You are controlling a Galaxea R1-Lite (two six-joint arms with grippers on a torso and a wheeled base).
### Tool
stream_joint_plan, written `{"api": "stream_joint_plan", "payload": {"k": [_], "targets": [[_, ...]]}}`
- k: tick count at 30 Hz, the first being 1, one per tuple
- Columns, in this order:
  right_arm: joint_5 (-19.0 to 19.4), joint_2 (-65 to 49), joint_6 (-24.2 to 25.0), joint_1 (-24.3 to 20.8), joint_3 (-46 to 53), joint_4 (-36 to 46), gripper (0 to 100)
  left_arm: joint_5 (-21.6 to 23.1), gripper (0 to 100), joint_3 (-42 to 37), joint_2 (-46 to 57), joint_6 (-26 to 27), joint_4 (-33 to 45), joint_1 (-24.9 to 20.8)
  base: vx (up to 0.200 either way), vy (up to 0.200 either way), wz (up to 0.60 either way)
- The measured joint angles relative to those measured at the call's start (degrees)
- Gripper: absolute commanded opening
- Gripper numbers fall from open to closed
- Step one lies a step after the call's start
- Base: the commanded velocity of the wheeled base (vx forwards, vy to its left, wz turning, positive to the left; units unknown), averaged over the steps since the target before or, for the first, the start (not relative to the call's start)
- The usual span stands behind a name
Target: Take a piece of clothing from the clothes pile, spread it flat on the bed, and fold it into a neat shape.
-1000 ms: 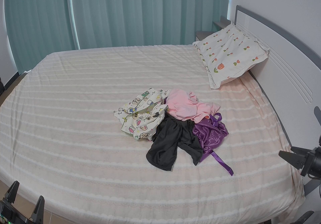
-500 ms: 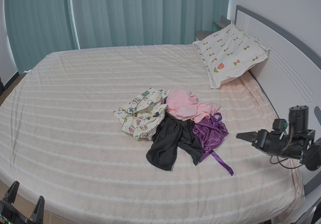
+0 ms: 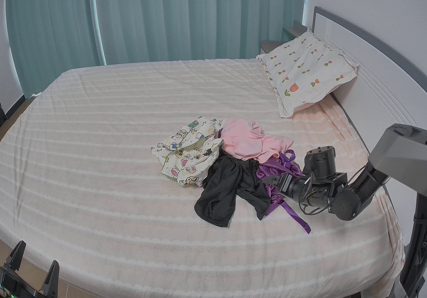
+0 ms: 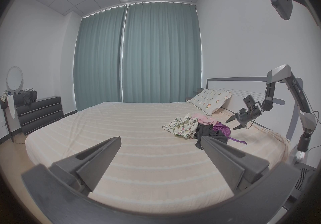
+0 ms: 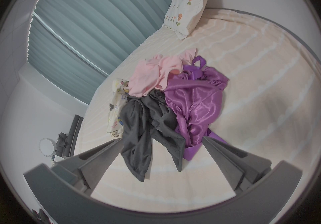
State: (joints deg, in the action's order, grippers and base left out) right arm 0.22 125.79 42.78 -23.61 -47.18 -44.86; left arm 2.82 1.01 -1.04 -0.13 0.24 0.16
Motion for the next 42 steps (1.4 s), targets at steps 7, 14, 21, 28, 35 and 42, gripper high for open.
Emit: {"api": "stream_joint_plan", "payload": {"k": [7,14,21,28,35,42], "targets": [[-1.7,7.3,0.0,-2.1,-6.4,0.0,100,0.0,100,0.0,0.0,0.0,0.0,0.0,0.000,0.000,0.00],[-4.0,12.7,-2.2,-2.8,-11.4,0.1,100,0.0,100,0.0,0.0,0.0,0.0,0.0,0.000,0.000,0.00],[-5.0,16.5,-4.4,-3.5,-14.3,0.0,0,0.0,100,0.0,0.0,0.0,0.0,0.0,0.000,0.000,0.00],[-5.8,18.8,-8.2,-4.4,-16.0,-0.3,0,0.0,100,0.0,0.0,0.1,0.0,0.0,0.000,0.000,0.00],[-5.6,17.6,-8.1,-3.7,-13.2,-0.8,0,0.0,100,0.0,0.0,0.4,0.0,0.0,0.000,0.000,0.00],[-3.1,12.5,-6.5,-2.5,-3.1,-6.2,0,0.0,100,0.0,0.0,0.8,-0.6,0.0,0.000,0.000,0.00]]}}
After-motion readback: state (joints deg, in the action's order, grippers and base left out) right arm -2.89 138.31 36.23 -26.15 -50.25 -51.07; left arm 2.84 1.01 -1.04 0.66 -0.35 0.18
